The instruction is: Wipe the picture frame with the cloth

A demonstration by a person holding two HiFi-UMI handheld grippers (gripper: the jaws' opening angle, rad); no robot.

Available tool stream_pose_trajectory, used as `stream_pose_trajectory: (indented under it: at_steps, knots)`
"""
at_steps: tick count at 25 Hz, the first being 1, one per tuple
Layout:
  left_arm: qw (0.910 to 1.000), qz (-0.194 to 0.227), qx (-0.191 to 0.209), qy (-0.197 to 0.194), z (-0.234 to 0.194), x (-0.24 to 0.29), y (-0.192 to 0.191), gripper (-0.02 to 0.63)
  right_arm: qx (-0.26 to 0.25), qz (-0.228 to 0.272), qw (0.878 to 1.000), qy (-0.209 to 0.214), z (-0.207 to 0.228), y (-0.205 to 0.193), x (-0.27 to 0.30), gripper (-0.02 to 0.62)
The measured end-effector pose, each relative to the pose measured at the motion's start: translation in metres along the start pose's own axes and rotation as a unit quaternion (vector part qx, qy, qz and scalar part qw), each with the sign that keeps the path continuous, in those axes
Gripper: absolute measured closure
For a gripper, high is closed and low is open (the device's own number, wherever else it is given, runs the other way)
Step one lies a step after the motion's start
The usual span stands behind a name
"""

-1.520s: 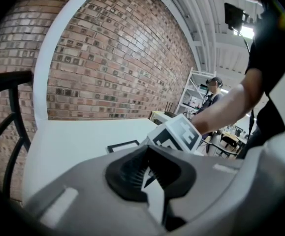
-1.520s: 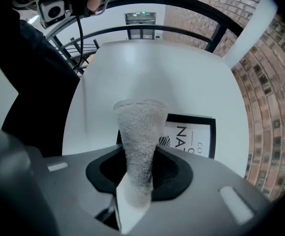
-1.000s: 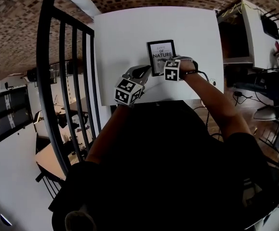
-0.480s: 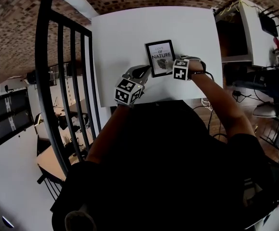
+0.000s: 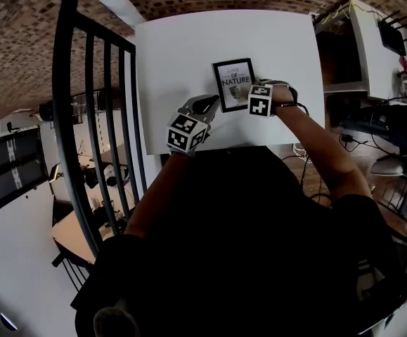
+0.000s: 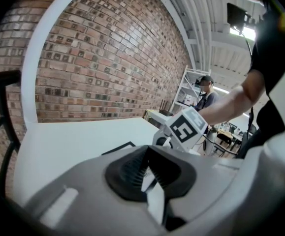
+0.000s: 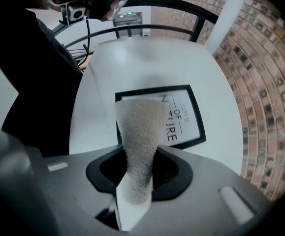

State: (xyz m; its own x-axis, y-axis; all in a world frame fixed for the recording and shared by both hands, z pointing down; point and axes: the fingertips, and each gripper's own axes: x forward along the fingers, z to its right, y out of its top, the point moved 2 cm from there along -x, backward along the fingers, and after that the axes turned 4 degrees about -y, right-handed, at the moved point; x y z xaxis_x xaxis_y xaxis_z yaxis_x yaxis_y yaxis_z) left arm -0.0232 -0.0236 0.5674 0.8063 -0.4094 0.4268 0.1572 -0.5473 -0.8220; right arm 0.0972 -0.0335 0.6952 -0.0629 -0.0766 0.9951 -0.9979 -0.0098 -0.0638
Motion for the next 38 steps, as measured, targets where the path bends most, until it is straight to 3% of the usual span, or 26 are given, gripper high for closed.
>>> stream_pose_trajectory:
  at_steps: [7,13,32,35,38]
  knots:
    - [0.9999,-0.003,-0.005,0.012,-0.003,-0.009,-0.009,0.606,-0.066,0.040,0.997,0.022,-0.042,0.074,0.000,0.480]
    - [0.9997,-0.004,-0.013,0.020,-0.006,-0.018,-0.016,0.606,-0.096,0.010,0.995,0.031,-0.061,0.071,0.014,0.480]
    - [0.9999,-0.009,-0.004,-0.003,0.009,-0.007,-0.016,0.606,0.018,-0.061,0.997,0.033,-0.056,-0.052,0.023,0.479]
    - [1.0000,-0.006,0.000,-0.002,0.009,-0.008,-0.011,0.606,0.027,-0.048,0.998,0.015,-0.044,-0.051,0.012,0.479]
    - [0.9999,0.011,0.006,0.006,0.001,-0.010,0.005,0.606,0.078,0.018,0.997,-0.010,-0.015,-0.027,-0.015,0.479]
